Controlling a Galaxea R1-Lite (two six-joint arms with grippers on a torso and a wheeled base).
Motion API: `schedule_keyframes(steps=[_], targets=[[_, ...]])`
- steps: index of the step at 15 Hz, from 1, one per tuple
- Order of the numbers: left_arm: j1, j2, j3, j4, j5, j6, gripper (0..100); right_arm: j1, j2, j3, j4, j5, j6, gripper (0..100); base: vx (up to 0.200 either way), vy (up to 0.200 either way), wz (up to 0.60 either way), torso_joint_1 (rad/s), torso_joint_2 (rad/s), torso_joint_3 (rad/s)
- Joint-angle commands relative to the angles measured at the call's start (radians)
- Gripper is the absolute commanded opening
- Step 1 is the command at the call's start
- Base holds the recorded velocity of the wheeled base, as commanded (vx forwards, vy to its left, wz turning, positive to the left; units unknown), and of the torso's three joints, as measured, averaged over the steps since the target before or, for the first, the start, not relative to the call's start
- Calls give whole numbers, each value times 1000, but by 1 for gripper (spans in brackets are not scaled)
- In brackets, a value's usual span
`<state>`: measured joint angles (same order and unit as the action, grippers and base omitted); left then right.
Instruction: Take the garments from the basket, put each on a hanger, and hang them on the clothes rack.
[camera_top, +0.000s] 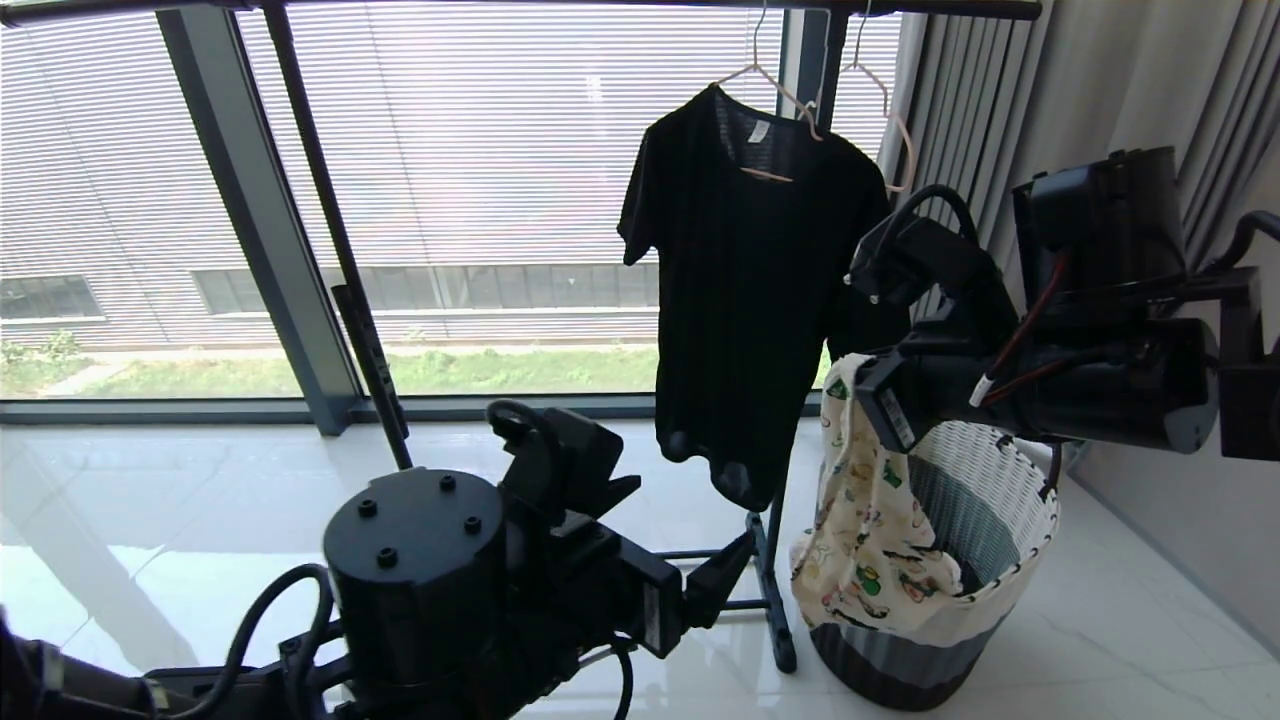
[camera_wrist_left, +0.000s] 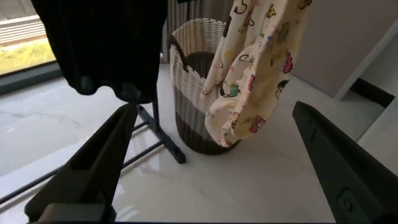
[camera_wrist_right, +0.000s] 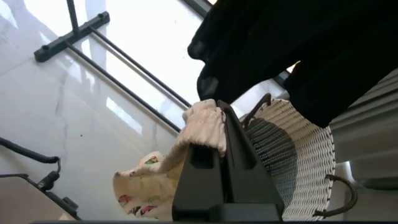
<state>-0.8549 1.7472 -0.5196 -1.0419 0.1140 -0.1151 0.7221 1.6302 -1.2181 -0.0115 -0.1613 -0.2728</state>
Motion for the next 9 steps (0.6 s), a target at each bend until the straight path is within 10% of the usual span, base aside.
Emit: schedule_keyframes(steps=[1,9], targets=[[-35,213,-151,-1,1,-66,100,25,-16,-1,-1,0,0,0,0,0,0,0,0,0],[-49,422,-280,-3,-50,-106,100,83,-47,0,5,-1,0,0,0,0,0,0,0,0]])
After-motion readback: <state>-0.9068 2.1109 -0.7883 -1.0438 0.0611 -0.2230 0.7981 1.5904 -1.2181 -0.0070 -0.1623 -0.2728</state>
